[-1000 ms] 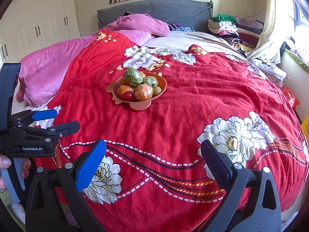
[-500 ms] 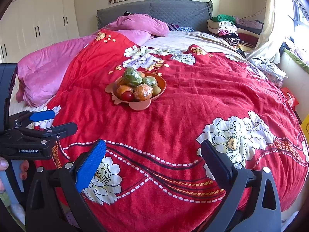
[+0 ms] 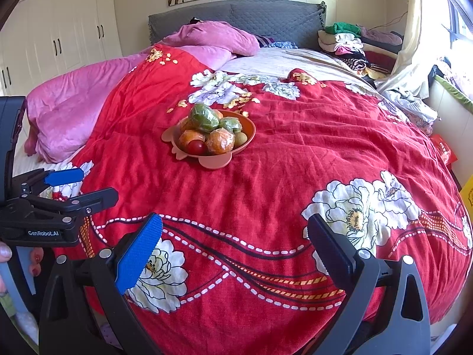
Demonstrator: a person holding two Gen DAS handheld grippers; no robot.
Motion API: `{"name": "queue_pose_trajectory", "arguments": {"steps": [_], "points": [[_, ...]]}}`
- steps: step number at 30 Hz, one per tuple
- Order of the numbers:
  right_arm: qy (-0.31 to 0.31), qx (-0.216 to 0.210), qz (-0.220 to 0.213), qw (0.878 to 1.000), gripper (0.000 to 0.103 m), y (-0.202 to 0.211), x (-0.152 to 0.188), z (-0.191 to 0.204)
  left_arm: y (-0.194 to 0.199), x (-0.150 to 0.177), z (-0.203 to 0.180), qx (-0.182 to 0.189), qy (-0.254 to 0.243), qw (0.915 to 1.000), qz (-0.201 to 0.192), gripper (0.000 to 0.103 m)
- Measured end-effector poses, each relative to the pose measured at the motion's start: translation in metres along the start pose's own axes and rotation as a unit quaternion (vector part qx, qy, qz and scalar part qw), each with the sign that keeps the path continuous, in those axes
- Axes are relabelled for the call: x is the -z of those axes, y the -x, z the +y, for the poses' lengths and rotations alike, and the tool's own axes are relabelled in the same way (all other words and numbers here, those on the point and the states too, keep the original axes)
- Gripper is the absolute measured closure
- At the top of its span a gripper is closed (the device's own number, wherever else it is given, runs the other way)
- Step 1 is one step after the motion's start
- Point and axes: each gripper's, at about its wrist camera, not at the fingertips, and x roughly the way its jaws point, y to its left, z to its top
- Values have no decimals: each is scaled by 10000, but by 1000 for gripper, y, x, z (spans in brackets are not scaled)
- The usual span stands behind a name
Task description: Organize fruits
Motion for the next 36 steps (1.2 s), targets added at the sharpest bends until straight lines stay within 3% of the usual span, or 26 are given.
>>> {"name": "queue_pose_trajectory", "arguments": {"steps": [36], "points": [[32,7,14,10000,5,-1,-1,3,2,-1,0,-43,-19,10000,1,10]]}}
